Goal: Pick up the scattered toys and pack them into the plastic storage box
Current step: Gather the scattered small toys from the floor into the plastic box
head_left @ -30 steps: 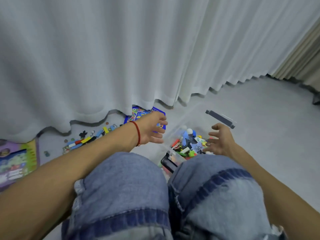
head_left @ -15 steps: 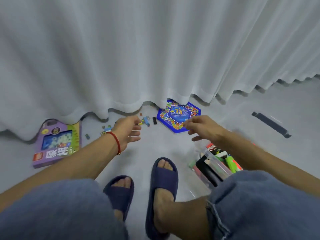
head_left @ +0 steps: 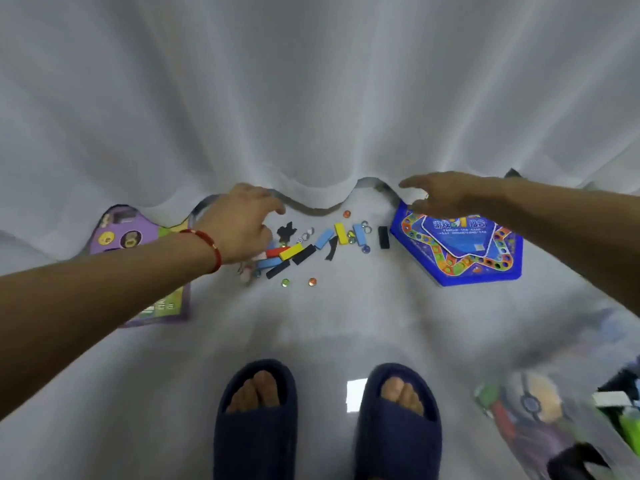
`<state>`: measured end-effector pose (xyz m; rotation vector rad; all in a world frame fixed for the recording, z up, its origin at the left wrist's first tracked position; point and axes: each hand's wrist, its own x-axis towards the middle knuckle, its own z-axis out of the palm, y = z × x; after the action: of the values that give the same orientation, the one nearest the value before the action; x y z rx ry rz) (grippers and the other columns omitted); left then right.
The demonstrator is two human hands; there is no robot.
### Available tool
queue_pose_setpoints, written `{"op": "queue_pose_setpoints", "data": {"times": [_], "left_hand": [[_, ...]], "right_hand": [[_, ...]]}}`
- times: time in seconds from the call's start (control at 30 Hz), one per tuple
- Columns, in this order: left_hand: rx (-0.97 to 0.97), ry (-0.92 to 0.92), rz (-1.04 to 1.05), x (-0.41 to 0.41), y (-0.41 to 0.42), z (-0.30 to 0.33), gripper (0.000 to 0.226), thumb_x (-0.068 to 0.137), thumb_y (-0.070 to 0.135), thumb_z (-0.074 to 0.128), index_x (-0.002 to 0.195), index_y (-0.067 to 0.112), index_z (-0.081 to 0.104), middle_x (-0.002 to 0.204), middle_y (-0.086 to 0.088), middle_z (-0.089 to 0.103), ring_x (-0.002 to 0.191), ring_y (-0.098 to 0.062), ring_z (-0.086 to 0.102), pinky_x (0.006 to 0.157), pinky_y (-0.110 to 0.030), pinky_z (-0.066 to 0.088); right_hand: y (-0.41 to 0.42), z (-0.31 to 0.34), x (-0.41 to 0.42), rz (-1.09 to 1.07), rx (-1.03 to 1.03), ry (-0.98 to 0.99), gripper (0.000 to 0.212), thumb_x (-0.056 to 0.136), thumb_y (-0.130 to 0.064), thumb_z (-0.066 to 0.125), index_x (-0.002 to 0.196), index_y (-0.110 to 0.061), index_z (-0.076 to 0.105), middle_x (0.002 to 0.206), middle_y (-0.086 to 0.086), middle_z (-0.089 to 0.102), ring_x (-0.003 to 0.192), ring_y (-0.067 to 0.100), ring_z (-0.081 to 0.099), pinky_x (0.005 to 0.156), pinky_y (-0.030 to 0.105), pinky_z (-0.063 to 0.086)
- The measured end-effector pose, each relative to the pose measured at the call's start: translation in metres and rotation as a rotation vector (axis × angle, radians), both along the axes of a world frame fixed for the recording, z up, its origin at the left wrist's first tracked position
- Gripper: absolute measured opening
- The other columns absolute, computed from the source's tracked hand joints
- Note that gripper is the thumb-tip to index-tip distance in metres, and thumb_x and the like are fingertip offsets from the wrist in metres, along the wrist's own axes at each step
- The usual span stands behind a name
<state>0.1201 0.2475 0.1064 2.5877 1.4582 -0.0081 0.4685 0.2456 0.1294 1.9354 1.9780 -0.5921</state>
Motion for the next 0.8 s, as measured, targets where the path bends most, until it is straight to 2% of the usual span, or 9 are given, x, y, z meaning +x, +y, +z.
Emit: {"op": "queue_pose_setpoints", "data": {"times": [0.1,0.17,0.27,0.37,0.47,0.57,0.67,0.73,0.8], "left_hand": [[0.065,0.128,-0.132,0.018,0.040,-0.013,0.052,0.085,0.022,0.058,0.135,0.031,0.050,0.153,-0.004,0.037,0.136,-0.030,0.033,0.103,-0.053,0.041],[0.094,0.208,-0.144,0.027,0.059,-0.021,0.054,0.086,0.026,0.057,0.139,0.032,0.046,0.159,-0.004,0.025,0.140,-0.031,0.027,0.103,-0.055,0.038],[0.197,0.199,-0.033,0.025,0.077,-0.034,0.055,0.081,0.023,0.061,0.135,0.026,0.049,0.157,-0.005,0.025,0.136,-0.039,0.028,0.095,-0.065,0.039],[0.297,0.255,0.105,0.012,0.078,-0.052,0.072,0.071,0.019,0.066,0.139,0.028,0.043,0.150,-0.008,0.029,0.130,-0.040,0.030,0.090,-0.072,0.036],[0.363,0.224,0.242,0.004,0.076,-0.059,0.077,0.067,0.014,0.063,0.140,0.029,0.040,0.142,-0.012,0.034,0.126,-0.040,0.032,0.092,-0.065,0.037],[0.416,0.162,0.246,-0.005,0.075,-0.061,0.080,0.065,0.010,0.059,0.141,0.028,0.041,0.139,-0.015,0.037,0.123,-0.040,0.033,0.090,-0.056,0.039],[0.400,0.135,0.248,-0.013,0.077,-0.062,0.081,0.065,0.006,0.055,0.141,0.028,0.042,0.138,-0.017,0.039,0.121,-0.042,0.035,0.082,-0.052,0.042],[0.369,0.109,0.274,-0.016,0.077,-0.063,0.078,0.065,0.006,0.054,0.140,0.025,0.044,0.133,-0.019,0.041,0.117,-0.042,0.039,0.076,-0.048,0.043],[0.326,0.028,0.261,-0.014,0.074,-0.070,0.069,0.069,0.002,0.054,0.136,0.016,0.048,0.123,-0.020,0.048,0.108,-0.040,0.044,0.074,-0.047,0.047]], "right_hand": [[0.047,-0.029,0.008,-0.082,-0.001,0.101,0.052,0.100,-0.023,0.051,0.150,-0.025,0.038,0.152,0.008,0.043,0.133,0.030,0.046,0.108,0.033,0.036],[0.069,-0.041,0.015,-0.109,0.064,0.145,0.054,0.098,-0.021,0.053,0.150,-0.023,0.039,0.155,0.008,0.039,0.135,0.031,0.044,0.109,0.033,0.034],[0.087,-0.051,0.027,-0.167,0.255,0.191,0.047,0.096,-0.015,0.053,0.143,-0.018,0.049,0.144,0.013,0.050,0.127,0.033,0.050,0.104,0.032,0.037],[0.088,-0.070,0.031,-0.185,0.338,0.199,0.040,0.091,-0.014,0.054,0.131,-0.017,0.060,0.128,0.014,0.062,0.112,0.034,0.058,0.095,0.033,0.044],[0.086,-0.095,0.023,-0.156,0.345,0.211,0.035,0.090,-0.013,0.053,0.123,-0.016,0.064,0.119,0.014,0.066,0.104,0.036,0.061,0.091,0.039,0.049],[0.089,-0.121,0.009,-0.129,0.325,0.170,0.032,0.089,-0.022,0.053,0.118,-0.021,0.065,0.115,0.014,0.066,0.101,0.036,0.062,0.092,0.044,0.051],[0.091,-0.148,-0.006,-0.136,0.403,0.122,0.031,0.088,-0.029,0.048,0.111,-0.018,0.066,0.113,0.015,0.066,0.100,0.039,0.061,0.088,0.046,0.053],[0.090,-0.161,-0.022,-0.146,0.435,0.082,0.026,0.090,-0.020,0.050,0.108,-0.010,0.065,0.108,0.019,0.065,0.097,0.041,0.061,0.082,0.045,0.053],[0.086,-0.167,-0.039,-0.107,0.402,0.048,0.024,0.091,-0.004,0.051,0.113,-0.002,0.062,0.111,0.022,0.062,0.101,0.041,0.060,0.079,0.046,0.052]]}}
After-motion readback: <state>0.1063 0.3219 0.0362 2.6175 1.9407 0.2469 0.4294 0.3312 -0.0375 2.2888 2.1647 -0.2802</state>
